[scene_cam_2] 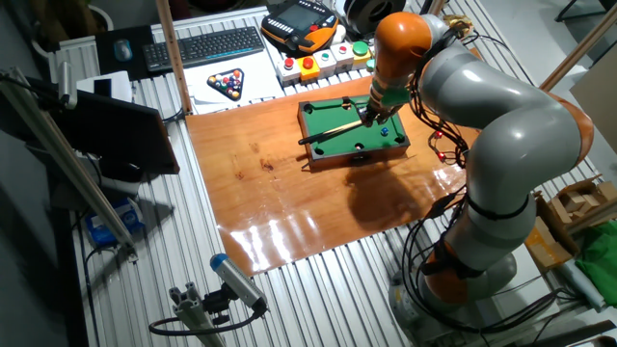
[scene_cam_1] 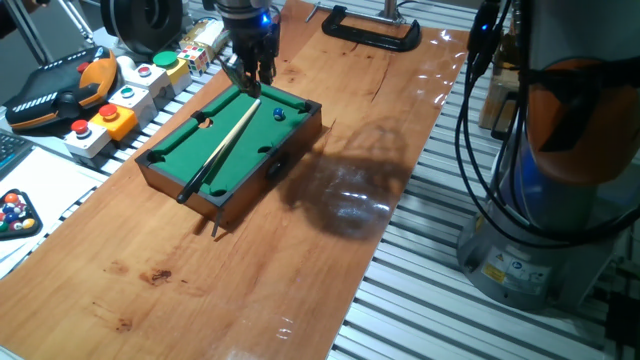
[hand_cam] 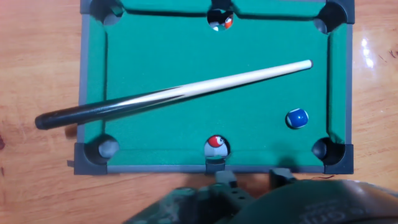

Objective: Hit the pool ball

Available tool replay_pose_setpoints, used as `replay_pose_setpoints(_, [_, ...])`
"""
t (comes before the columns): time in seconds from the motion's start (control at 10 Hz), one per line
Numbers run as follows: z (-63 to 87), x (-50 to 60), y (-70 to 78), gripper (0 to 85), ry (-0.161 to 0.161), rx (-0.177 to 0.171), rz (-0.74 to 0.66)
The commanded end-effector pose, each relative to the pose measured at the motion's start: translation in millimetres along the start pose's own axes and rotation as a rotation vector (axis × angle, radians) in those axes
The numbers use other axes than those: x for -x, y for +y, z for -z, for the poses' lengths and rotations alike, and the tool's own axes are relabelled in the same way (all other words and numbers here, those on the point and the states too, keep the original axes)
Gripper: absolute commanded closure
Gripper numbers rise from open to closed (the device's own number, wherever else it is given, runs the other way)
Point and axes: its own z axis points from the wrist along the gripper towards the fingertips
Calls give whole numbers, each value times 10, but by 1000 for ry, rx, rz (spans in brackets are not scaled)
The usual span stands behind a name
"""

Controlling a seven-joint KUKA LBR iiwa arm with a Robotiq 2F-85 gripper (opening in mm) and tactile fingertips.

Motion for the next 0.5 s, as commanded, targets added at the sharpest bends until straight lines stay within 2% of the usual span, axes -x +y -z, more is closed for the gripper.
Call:
replay_pose_setpoints(0.0, [-13, 9, -3, 843, -1, 2, -2])
replay_pose_setpoints(0.4, [-144, 69, 49, 843, 0, 6, -27])
